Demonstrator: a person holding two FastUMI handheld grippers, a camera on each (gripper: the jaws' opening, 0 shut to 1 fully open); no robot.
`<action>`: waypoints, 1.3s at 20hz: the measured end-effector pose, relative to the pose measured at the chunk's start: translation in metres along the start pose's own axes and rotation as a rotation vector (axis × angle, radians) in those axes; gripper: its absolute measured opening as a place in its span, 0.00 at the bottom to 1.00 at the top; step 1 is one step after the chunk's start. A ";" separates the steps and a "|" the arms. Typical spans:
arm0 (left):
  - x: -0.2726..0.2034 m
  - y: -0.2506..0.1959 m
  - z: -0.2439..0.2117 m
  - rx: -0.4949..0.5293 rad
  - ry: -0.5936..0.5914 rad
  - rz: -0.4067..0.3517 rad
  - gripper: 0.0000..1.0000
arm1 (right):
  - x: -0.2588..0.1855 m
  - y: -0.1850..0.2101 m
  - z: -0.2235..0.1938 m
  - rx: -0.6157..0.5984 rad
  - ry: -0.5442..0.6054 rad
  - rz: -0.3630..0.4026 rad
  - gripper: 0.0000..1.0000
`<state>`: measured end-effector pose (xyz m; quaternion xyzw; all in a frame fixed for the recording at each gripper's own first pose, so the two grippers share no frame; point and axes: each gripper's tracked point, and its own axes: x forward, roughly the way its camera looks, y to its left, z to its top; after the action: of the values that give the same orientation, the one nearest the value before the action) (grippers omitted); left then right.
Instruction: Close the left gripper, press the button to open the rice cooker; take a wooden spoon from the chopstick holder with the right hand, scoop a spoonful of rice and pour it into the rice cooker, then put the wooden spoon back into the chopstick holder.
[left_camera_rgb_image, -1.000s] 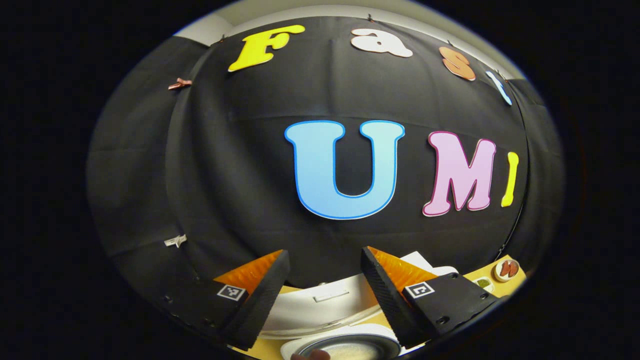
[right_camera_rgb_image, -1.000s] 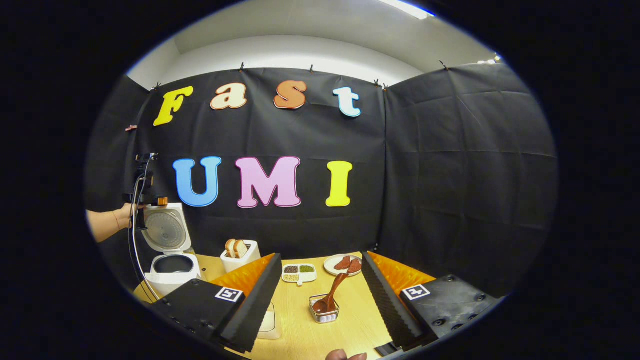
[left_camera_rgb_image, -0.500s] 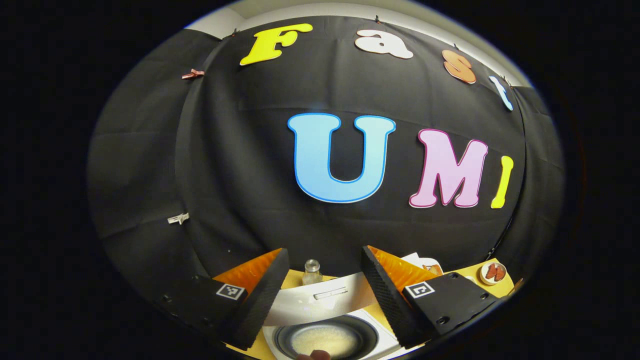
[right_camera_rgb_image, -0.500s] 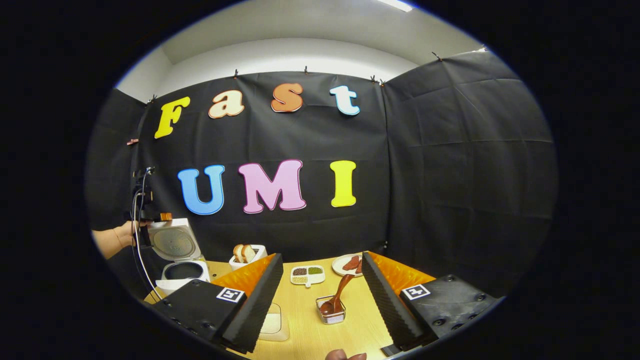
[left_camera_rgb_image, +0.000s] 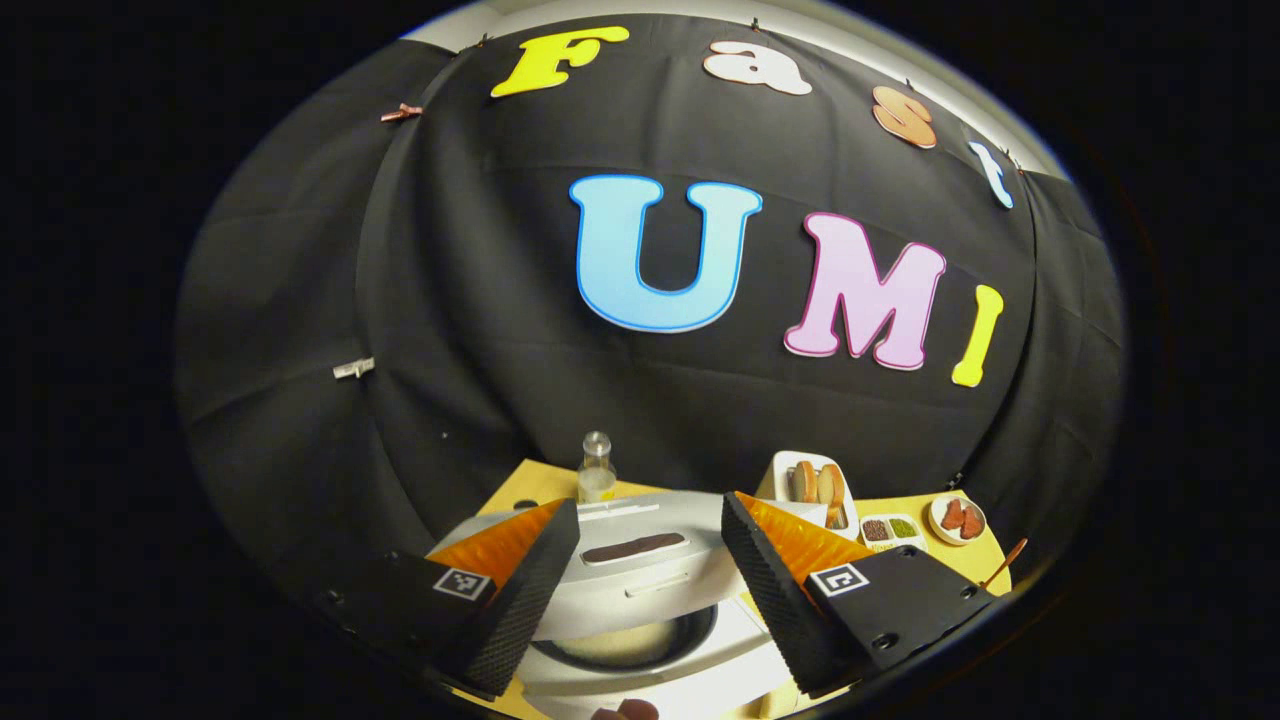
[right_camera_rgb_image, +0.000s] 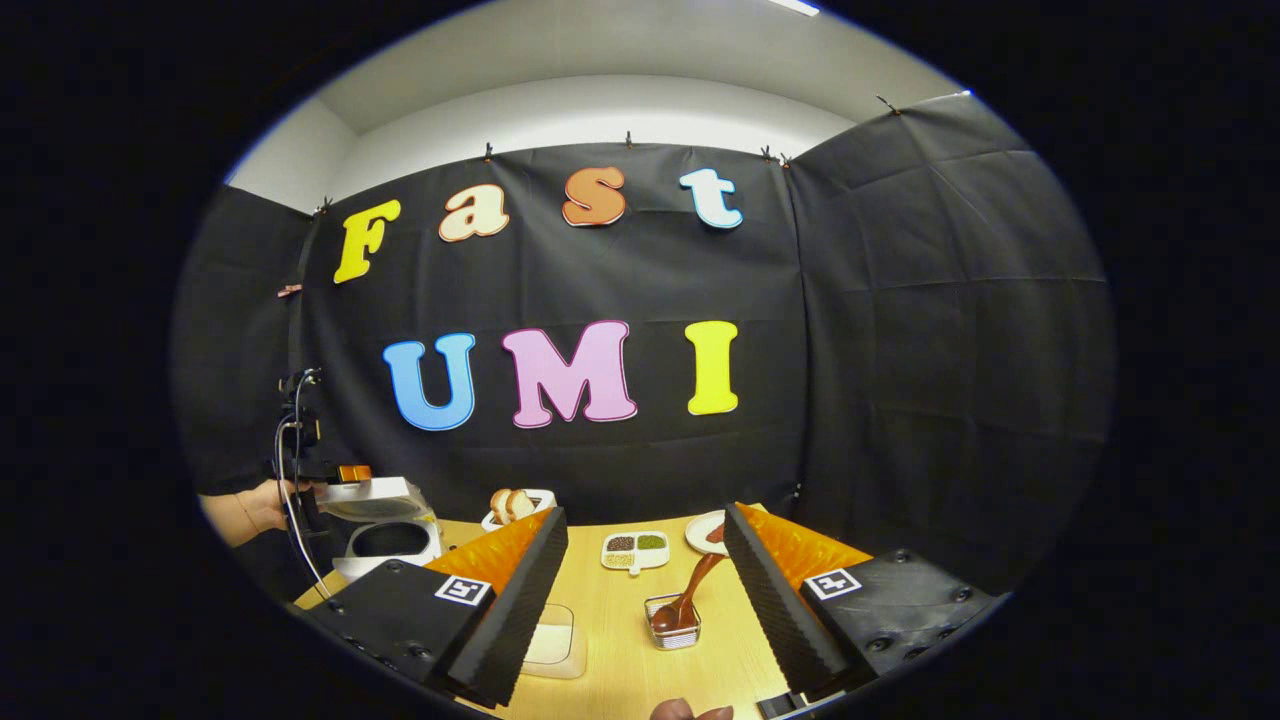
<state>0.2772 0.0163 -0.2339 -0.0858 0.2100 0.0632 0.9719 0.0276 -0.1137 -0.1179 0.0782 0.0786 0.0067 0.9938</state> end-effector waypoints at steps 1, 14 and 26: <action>-0.002 -0.002 -0.014 -0.013 0.024 -0.002 1.00 | -0.001 -0.001 -0.001 0.006 0.005 0.003 0.98; -0.007 -0.008 -0.105 0.046 0.117 0.073 0.98 | -0.015 -0.025 -0.006 0.042 0.033 -0.024 0.98; -0.008 -0.008 -0.137 0.118 0.153 0.083 0.99 | -0.007 -0.019 -0.013 0.054 0.049 -0.023 0.98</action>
<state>0.2170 -0.0186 -0.3520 -0.0243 0.2903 0.0844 0.9529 0.0188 -0.1308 -0.1325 0.1041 0.1042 -0.0049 0.9891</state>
